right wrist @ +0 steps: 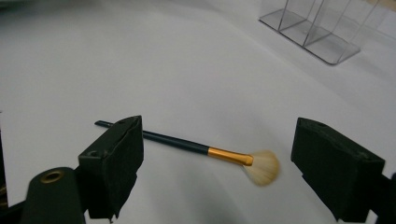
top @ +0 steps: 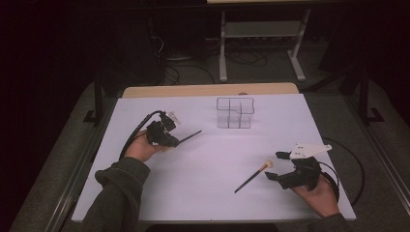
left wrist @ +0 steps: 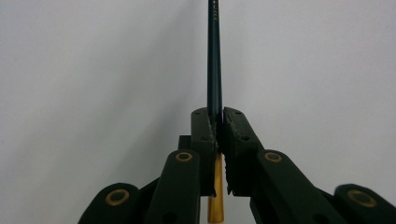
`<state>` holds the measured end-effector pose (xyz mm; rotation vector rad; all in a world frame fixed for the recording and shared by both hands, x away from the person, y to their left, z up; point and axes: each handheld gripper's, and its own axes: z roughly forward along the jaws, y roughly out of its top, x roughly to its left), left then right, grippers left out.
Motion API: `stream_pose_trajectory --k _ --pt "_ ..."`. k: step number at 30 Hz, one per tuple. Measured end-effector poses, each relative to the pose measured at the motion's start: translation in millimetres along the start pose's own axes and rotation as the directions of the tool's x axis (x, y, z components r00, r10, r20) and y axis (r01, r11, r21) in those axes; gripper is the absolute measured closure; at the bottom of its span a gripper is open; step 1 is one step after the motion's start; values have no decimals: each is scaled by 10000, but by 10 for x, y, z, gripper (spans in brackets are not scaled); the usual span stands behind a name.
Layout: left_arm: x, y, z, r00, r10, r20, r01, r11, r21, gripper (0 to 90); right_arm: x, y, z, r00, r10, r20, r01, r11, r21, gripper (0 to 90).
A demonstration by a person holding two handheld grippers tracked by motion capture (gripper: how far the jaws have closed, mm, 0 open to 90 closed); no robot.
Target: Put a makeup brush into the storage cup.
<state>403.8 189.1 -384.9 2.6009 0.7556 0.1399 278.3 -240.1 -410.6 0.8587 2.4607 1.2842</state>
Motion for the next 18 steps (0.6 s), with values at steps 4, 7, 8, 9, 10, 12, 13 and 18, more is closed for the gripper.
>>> stream_pose_trajectory --k 4,7,8,9,10,12,13,18 --pt "-11 -39 -48 10000 25 1 -25 10000 -14 833 15 58 3 9999 -130 -51 130 9999 5 159" --pt "-34 -72 -108 9999 150 -23 -150 9998 -119 833 29 120 -1 9996 -245 -107 245 9997 17 159" --pt "-44 -85 -132 9999 169 4 -169 9997 -184 833 32 139 -5 9995 -304 -101 304 9995 13 159" --pt "-51 -94 -143 9999 159 -9 -159 9996 -252 833 34 163 -9 9994 -323 -124 323 9995 46 159" --pt "-58 -107 -162 9998 211 -17 -211 9993 -316 833 32 177 -12 9994 -322 -149 323 9995 65 160" --pt "-71 -125 -189 9996 278 65 -275 9989 -382 833 23 226 -17 9992 -354 -183 355 9993 89 160" --pt "-81 -130 -198 9995 299 45 -297 9987 -418 833 24 250 -22 9991 -379 -197 381 9992 112 160" --pt "-151 -149 -244 9987 486 178 -476 9976 -497 833 51 385 -32 9977 -607 -293 612 9980 178 160"
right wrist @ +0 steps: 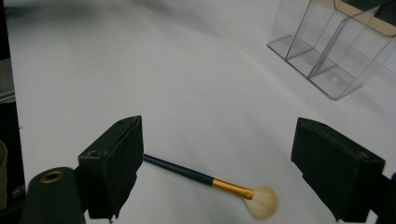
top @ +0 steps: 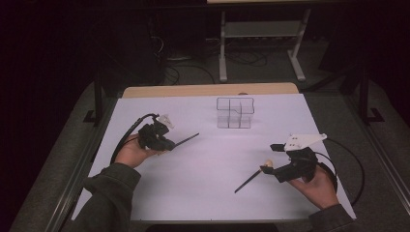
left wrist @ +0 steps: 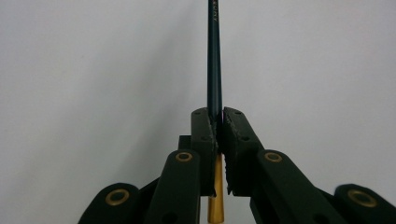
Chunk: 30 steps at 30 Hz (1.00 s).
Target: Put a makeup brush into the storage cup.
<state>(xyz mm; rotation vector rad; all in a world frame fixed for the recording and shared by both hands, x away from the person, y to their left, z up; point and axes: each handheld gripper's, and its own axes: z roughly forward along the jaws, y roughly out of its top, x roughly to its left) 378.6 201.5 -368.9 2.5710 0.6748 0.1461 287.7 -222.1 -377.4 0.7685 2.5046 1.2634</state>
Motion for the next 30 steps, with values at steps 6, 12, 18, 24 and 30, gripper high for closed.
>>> stream_pose_trajectory --k 6,12,18,24,30 --pt "-91 6 -41 9995 296 125 -295 9995 -78 833 2 88 18 9997 -216 -68 217 9997 148 161" --pt "-182 38 -94 9969 735 263 -732 9972 -114 833 15 178 39 9989 -384 -252 390 9989 274 163" --pt "-283 93 -146 9937 1039 418 -1027 9943 -292 833 42 308 45 9973 -613 -411 629 9972 395 168" --pt "-401 143 -189 9876 1458 581 -1440 9890 -342 833 46 409 63 9950 -787 -617 820 9953 524 167" --pt "-503 184 -205 9819 1754 710 -1726 9840 -450 833 55 470 85 9928 -917 -773 967 9933 633 167"
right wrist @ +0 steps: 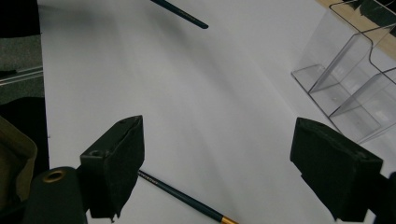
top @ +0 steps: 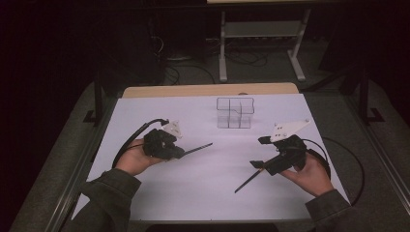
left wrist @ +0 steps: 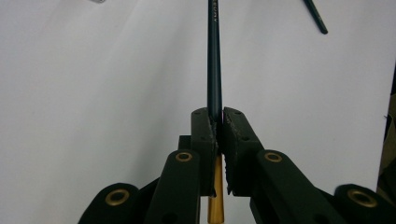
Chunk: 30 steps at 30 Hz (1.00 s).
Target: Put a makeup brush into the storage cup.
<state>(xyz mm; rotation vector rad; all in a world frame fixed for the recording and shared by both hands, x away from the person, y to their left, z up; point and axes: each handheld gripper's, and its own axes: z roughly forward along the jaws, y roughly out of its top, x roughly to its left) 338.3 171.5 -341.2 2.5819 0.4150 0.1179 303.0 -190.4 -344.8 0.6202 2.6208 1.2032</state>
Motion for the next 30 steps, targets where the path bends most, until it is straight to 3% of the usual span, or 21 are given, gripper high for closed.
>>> stream_pose_trajectory --k 7,30 --pt "-75 47 21 9991 339 248 -343 9993 147 833 15 78 15 9994 -274 -196 275 9996 38 167" --pt "-367 259 88 9894 1380 453 -1369 9903 -256 833 53 250 89 9934 -647 -949 675 9974 270 173"
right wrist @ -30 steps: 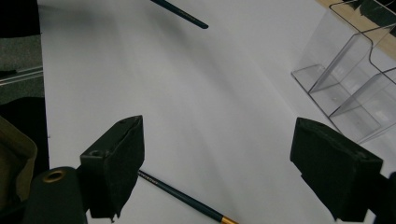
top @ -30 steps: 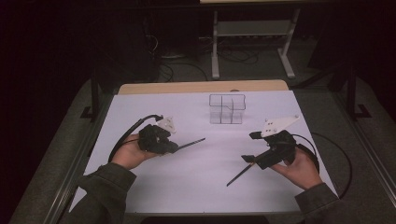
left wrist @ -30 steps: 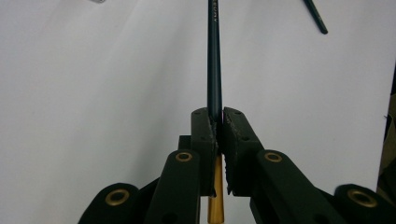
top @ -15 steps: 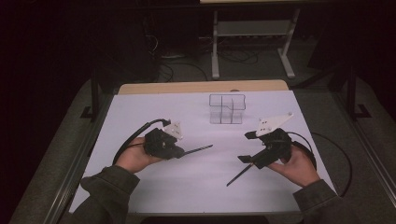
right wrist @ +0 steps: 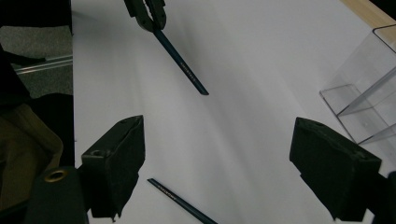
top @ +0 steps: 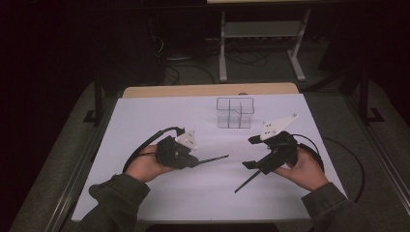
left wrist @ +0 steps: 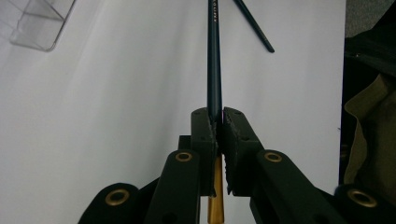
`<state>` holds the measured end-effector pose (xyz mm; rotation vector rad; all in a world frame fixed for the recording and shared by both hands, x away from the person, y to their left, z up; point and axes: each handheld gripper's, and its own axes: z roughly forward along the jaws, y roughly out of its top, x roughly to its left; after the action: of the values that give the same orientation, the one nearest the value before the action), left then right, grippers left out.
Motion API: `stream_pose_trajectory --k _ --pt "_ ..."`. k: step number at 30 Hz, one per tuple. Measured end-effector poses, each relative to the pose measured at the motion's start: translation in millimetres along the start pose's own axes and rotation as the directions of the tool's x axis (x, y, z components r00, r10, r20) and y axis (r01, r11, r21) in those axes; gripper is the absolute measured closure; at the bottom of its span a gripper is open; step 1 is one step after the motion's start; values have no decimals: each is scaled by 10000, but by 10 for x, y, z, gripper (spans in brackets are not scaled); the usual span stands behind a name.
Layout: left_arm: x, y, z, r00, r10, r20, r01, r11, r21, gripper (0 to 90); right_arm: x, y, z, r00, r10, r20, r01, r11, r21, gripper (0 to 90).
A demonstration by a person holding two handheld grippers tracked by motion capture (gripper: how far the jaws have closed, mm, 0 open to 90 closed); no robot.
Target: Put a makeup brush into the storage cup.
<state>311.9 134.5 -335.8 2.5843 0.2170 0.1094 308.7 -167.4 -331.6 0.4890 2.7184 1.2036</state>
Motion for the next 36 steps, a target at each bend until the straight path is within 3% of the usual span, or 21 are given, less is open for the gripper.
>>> stream_pose_trajectory --k 18,24,31,36 --pt "-190 195 107 9960 804 384 -796 9966 -198 833 56 140 174 9957 -588 -720 624 9969 479 222" --pt "-238 237 151 9924 1090 571 -1080 9940 -197 833 97 184 268 9876 -984 -1224 1072 9920 671 270" --pt "-282 281 186 9893 1318 629 -1312 9912 -149 833 101 195 360 9823 -933 -1622 1117 9879 1080 306" --pt "-283 296 217 9898 1274 642 -1265 9918 -183 833 111 198 381 9771 -973 -1895 1204 9861 1144 346"
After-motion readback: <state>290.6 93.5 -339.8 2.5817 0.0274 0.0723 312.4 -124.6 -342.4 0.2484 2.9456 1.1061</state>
